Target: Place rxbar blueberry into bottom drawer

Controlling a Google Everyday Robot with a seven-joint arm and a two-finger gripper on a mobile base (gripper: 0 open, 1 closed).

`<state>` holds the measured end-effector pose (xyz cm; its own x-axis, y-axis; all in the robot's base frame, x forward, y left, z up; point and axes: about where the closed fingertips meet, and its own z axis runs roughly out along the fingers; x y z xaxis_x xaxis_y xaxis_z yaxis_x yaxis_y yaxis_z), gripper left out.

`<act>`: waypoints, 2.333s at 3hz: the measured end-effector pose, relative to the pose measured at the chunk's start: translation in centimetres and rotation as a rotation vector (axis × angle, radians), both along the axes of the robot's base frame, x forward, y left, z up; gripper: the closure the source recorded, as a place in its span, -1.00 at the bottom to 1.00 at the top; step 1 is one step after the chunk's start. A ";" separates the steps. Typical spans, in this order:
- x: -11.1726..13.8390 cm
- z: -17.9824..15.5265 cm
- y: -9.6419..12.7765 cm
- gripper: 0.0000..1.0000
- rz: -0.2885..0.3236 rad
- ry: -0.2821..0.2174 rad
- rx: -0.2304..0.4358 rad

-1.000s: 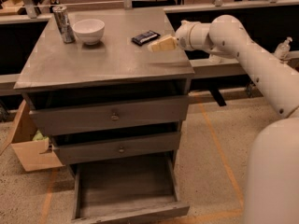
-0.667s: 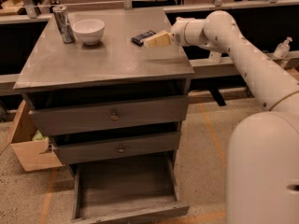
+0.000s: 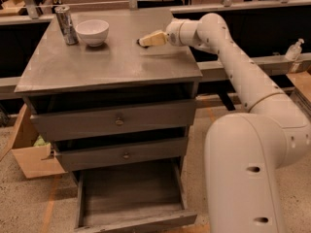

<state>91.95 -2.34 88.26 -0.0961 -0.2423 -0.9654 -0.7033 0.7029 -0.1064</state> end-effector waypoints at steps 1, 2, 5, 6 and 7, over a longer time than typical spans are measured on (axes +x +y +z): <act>1.9 -1.0 1.1 -1.00 -0.004 -0.004 0.014; 2.9 -2.1 2.2 -1.00 0.011 0.015 0.014; 3.2 -4.0 3.1 0.30 0.029 0.105 0.015; 1.6 -1.1 2.2 0.76 0.079 0.080 0.019; -1.4 2.8 0.7 1.00 0.149 0.054 0.022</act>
Offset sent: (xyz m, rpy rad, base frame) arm 0.0600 0.0218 -0.0230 0.0109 0.0341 0.0244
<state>90.54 -1.66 91.04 -0.1129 -0.2369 -0.9649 -0.8040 0.5925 -0.0514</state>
